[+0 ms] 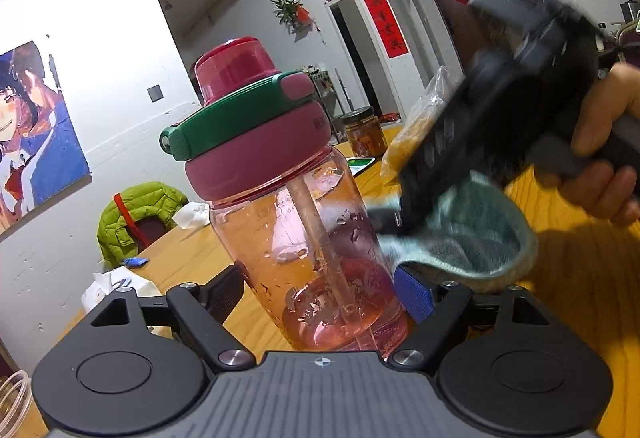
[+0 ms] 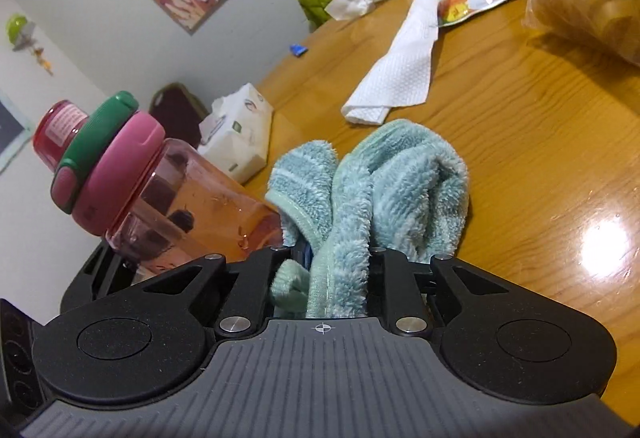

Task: Clean container
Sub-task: 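Hold the bottle with the left tool while the right tool wipes up toward the lid, then hold the bottle with the left tool while the right tool rubs the towel around its body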

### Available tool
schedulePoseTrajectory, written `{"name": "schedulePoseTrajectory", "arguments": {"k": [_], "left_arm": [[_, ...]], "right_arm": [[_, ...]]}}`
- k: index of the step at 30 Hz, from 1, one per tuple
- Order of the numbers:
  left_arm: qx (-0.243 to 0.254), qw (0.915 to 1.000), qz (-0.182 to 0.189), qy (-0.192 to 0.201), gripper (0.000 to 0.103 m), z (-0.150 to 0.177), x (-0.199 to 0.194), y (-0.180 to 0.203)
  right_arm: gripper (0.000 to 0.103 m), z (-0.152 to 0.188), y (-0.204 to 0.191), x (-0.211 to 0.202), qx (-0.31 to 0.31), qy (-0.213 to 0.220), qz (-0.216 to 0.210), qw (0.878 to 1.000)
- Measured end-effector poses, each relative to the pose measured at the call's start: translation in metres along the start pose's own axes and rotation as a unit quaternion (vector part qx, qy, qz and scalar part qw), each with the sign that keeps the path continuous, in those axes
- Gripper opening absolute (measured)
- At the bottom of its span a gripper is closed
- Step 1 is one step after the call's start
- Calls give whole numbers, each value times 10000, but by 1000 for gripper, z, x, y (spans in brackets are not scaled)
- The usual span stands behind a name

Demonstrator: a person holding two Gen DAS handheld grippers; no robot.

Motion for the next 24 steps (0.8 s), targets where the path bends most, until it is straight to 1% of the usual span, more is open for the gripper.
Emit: {"name": "schedulePoseTrajectory", "arguments": {"k": [2, 4, 5, 6, 7, 8, 10, 12, 14, 15, 16, 17, 18, 19, 21, 22, 24], "left_arm": [[-1, 10000, 2, 1, 80, -2, 2, -1], [11, 10000, 44, 18, 80, 0, -6, -2], [12, 10000, 51, 21, 80, 1, -7, -2], [10, 10000, 54, 23, 80, 1, -8, -1], [5, 10000, 45, 19, 80, 2, -9, -2], [1, 10000, 45, 13, 80, 3, -9, -2], [3, 10000, 90, -1, 80, 4, -10, -1], [1, 10000, 90, -15, 81, 5, -11, 0], [-26, 9999, 115, -22, 80, 7, -12, 0], [-49, 9999, 116, -41, 80, 7, -12, -1], [-78, 9999, 93, -86, 81, 7, -15, -2], [-108, 9998, 70, -130, 87, 6, -17, -3], [-102, 9998, 54, -157, 89, 5, -19, -3], [-48, 9998, 20, -172, 92, 4, -22, -3], [21, 9996, -104, -244, 92, 3, -32, -2], [27, 9997, -48, -243, 92, 2, -36, -1], [-14, 9996, 219, -182, 92, 1, -42, 0]], "right_arm": [[21, -6, -8, -18, 33, 473, -482, 9977], [21, -14, -17, -43, 121, 963, -1270, 9871], [21, -15, -19, -51, 160, 1105, -1590, 9809], [21, -16, -20, -55, 185, 1140, -1763, 9775], [21, -16, -19, -54, 182, 1054, -1775, 9783], [22, -15, -18, -48, 179, 889, -1668, 9818], [22, -13, -9, -31, 279, 514, -1233, 9906], [22, -8, -2, -13, 181, 103, -587, 9981], [22, -2, 0, 3, -31, -116, -84, 9999], [21, 0, 0, 5, -119, -131, 18, 9998], [21, 0, 1, 4, -135, -105, 32, 9998], [22, 0, 1, 2, -129, -69, 24, 9999], [22, -1, 1, -1, -95, 31, -20, 9999], [22, -3, 1, -5, -31, 215, -125, 9997], [23, -9, 3, -13, 123, 637, -372, 9972], [23, -11, 4, -16, 195, 845, -506, 9949], [23, -15, 4, -20, 387, 1111, -736, 9903]]}}
Point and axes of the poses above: each gripper's, at about its wrist camera, not at the fingertips, and x roughly the way its jaws point, y to its right, z to its underside, the point moved 4 cm from there along x, roughly the way its jaws point, and after that the axes turned 3 degrees about x, right-handed, at the moved point
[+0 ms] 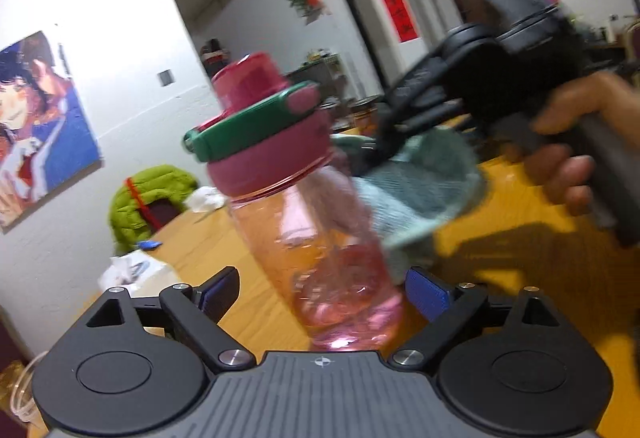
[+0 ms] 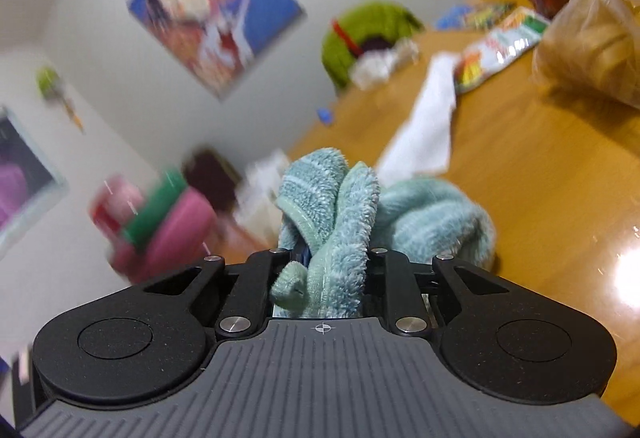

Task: Clean container
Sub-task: 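Hold the bottle with the left tool while the right tool rubs the towel around its body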

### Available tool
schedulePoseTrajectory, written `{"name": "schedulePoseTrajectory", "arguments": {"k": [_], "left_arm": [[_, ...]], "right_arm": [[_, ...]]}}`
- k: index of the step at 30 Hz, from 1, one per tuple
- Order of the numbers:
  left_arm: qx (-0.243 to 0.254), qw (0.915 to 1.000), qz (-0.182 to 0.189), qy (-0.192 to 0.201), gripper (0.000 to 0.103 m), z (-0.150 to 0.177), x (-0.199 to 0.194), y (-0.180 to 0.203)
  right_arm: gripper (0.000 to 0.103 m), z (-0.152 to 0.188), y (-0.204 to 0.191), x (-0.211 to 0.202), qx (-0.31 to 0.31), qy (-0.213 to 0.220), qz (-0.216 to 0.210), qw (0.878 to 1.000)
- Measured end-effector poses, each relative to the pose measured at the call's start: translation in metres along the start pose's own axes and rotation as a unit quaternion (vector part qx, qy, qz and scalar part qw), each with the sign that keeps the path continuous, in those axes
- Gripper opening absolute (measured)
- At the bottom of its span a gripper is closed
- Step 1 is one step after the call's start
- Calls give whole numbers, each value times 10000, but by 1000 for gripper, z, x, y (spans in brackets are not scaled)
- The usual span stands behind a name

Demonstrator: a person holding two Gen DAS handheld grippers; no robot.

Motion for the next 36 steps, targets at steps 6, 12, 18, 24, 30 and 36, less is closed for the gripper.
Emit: {"name": "schedulePoseTrajectory", "arguments": {"k": [6, 12, 18, 24, 30, 36], "left_arm": [[227, 9996, -38, 150, 90, 7, 11, 3], [160, 9995, 41, 285, 84, 11, 26, -14], [250, 9992, -81, 305, 84, 13, 30, -11], [225, 9992, -167, 277, 83, 14, 36, -14], [187, 9993, -194, 273, 83, 12, 53, -20], [173, 9993, -182, 285, 83, 9, 44, -10]], "right_arm": [[23, 1, -3, 11, 165, -402, -304, 9986], [21, 2, -15, -7, -573, -1033, -120, 9929], [23, 10, -13, -4, -786, -1122, 306, 9901], [22, 4, -26, -19, -737, -526, -106, 9958], [23, -7, -23, -36, -46, -171, -1117, 9936], [22, 15, -6, 4, -543, -1170, 399, 9908]]}}
Point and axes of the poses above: each gripper's, at about its wrist camera, not at the fingertips, and x roughly the way its jaws point, y to its right, z to its underside, the point moved 4 cm from there along x, roughly the way its jaws point, and after that the axes turned 3 degrees about x, right-handed, at the moved point
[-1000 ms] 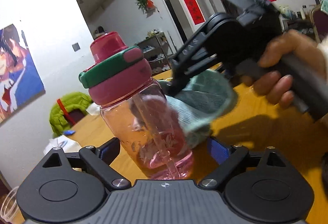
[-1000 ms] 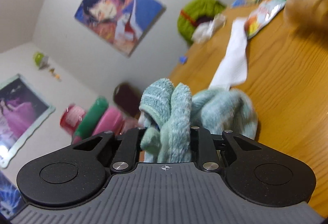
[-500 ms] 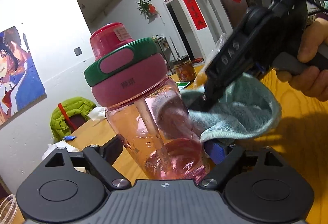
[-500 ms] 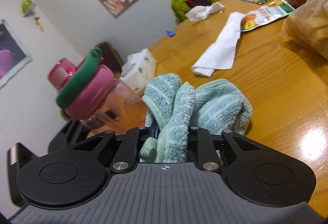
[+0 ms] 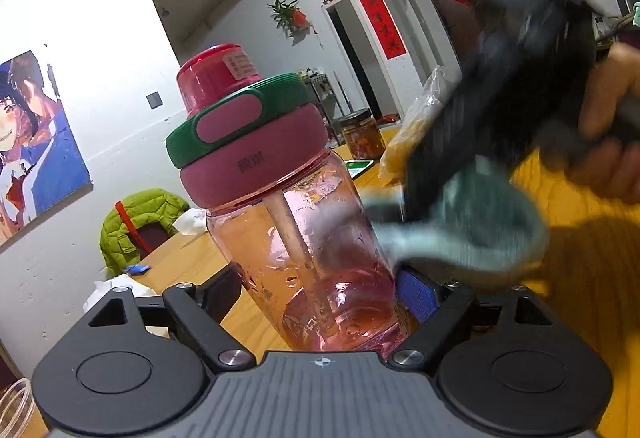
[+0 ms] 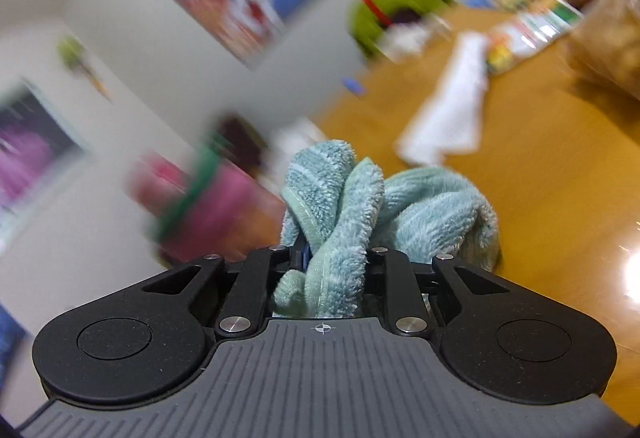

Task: Clean container
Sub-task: 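Hold the bottle with the left tool while the right tool rubs the towel around its body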

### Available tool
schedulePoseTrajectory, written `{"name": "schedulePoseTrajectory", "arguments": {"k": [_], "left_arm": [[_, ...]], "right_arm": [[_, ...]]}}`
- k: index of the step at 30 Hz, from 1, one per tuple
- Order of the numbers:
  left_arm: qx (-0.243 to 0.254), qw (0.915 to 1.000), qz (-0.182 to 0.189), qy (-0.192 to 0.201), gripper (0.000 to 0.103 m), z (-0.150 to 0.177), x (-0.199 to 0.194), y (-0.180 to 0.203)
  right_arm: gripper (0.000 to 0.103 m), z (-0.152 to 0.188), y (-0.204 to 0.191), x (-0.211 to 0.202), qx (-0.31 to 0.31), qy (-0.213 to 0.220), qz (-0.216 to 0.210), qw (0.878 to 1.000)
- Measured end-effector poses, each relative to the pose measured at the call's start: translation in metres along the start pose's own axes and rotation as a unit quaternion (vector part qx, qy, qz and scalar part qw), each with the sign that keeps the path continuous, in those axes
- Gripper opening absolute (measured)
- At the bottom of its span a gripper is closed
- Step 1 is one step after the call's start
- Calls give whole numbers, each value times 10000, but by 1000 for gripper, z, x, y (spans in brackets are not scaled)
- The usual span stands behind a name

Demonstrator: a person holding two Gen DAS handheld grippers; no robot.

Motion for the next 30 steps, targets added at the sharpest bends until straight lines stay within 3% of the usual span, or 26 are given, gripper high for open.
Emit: {"name": "schedulePoseTrajectory", "arguments": {"k": [2, 6, 8, 10, 12, 15, 17, 20, 22, 26, 30], "left_arm": [[5, 10000, 0, 6, 83, 0, 0, -1], [7, 10000, 11, 14, 83, 1, 0, -2], [14, 10000, 27, 28, 83, 0, -3, 0], [25, 10000, 59, 52, 83, -1, -4, 2], [40, 9999, 99, 52, 83, -1, -1, 2], [-5, 9999, 156, 25, 83, -1, 5, -1], [-20, 9999, 169, 9, 83, 0, 7, -2], [-67, 9999, 127, -44, 84, -1, 8, -4], [-136, 9997, 76, -190, 92, 1, 4, -6], [-166, 9982, -208, -535, 92, 0, 0, -13], [-353, 9981, 197, -459, 86, -5, -9, -14]], "right_arm": [[21, 6, 4, 14, -169, -246, 428, 9986], [21, 4, -5, 4, -292, 72, 397, 9988], [21, -4, -11, -17, -222, 585, -148, 9979], [21, -12, -16, -40, -11, 1089, -928, 9897], [21, -15, -17, -52, 125, 1277, -1402, 9818], [21, -14, -7, -36, 301, 875, -965, 9910], [21, -9, 1, -16, 282, 383, -330, 9983], [21, 0, 7, 10, -1, -62, 407, 9992], [21, 2, 6, 10, -79, -61, 464, 9989], [21, -4, 3, 1, -102, 398, 370, 9985], [21, -14, 1, -5, 146, 919, 41, 9957]]}}
Point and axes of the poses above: each gripper's, at about its wrist camera, not at the fingertips, and x roughly the way its jaws point, y to its right, z to its underside, the point moved 4 cm from there along x, roughly the way its jaws point, and after that the axes turned 3 degrees about x, right-handed, at the moved point
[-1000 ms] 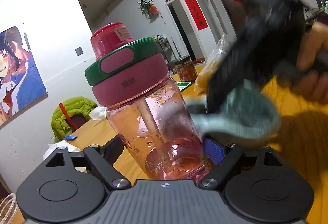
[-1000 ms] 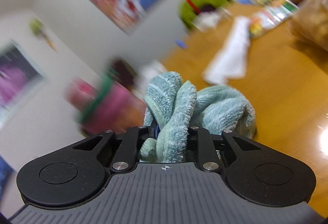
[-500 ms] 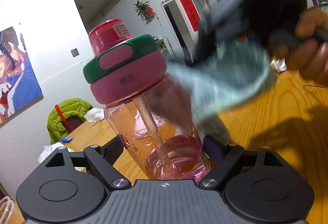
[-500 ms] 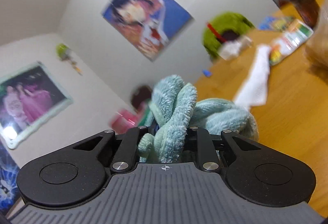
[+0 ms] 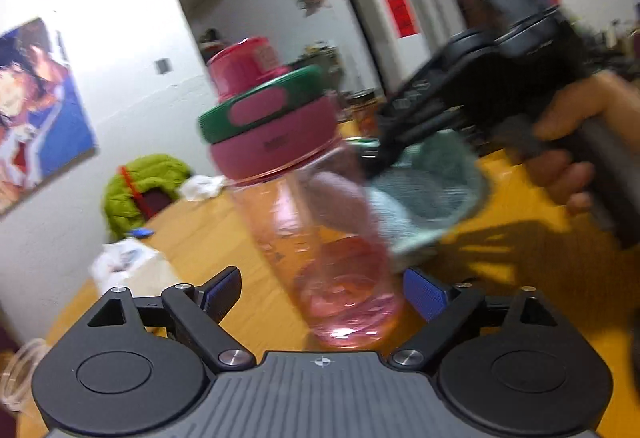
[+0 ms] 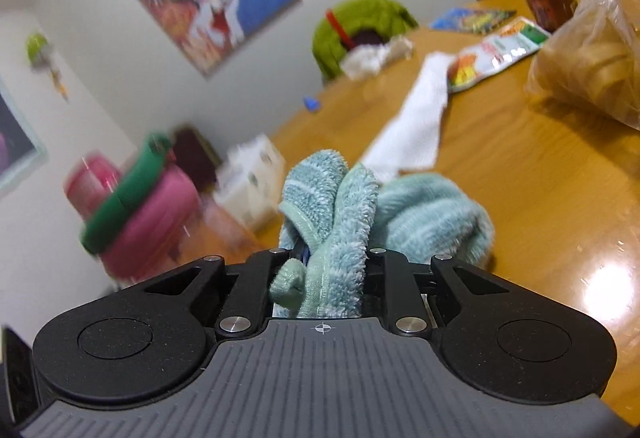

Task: Clean container
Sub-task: 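Hold the bottle with the left tool while the right tool rubs the towel around its body, then hold the bottle with the left tool while the right tool wipes near the lid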

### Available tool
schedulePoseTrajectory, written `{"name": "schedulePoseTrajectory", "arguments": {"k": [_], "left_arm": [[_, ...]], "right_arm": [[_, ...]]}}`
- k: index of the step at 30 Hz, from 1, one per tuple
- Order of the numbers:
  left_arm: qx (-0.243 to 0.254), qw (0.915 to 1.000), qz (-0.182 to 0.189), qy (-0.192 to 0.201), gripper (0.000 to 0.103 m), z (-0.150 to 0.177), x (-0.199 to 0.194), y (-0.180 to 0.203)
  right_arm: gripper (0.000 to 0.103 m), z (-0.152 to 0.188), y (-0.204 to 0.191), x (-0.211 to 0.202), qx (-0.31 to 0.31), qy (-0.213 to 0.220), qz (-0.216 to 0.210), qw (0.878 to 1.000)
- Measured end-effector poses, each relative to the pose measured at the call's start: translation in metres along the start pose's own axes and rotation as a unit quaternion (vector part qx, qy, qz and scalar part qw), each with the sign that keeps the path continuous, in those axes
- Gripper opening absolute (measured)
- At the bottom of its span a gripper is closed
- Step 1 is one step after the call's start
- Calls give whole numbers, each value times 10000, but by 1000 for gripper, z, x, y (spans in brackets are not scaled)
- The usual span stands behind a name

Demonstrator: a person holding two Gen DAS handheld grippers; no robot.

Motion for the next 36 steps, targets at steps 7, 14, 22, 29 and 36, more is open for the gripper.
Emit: {"name": "schedulePoseTrajectory", "arguments": {"k": [7, 14, 22, 29, 36], "left_arm": [[153, 9998, -67, 143, 80, 1, 10, 9], [269, 9993, -165, 180, 84, 2, 30, -2], [225, 9994, -177, 185, 82, 5, 34, -8], [220, 9994, -197, 175, 82, 8, 41, -15], [193, 9995, -224, 147, 82, 5, 45, -21]], "right_arm": [[21, 2, -14, 3, -236, -206, -102, 9995], [21, 6, -24, -15, -546, -684, -263, 9958], [21, 11, -23, -13, -456, -614, -126, 9970], [22, -7, -25, -45, 211, 116, -1428, 9895], [21, 18, -9, 8, -286, -1050, 136, 9940]]}}
Point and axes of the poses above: each gripper's, at about its wrist camera, not at the fingertips, and x roughly the way its jaws point, y to its right, z to its underside, the point moved 4 cm from there along x, roughly the way its jaws point, and after that the axes turned 3 degrees about x, right-handed, at the moved point
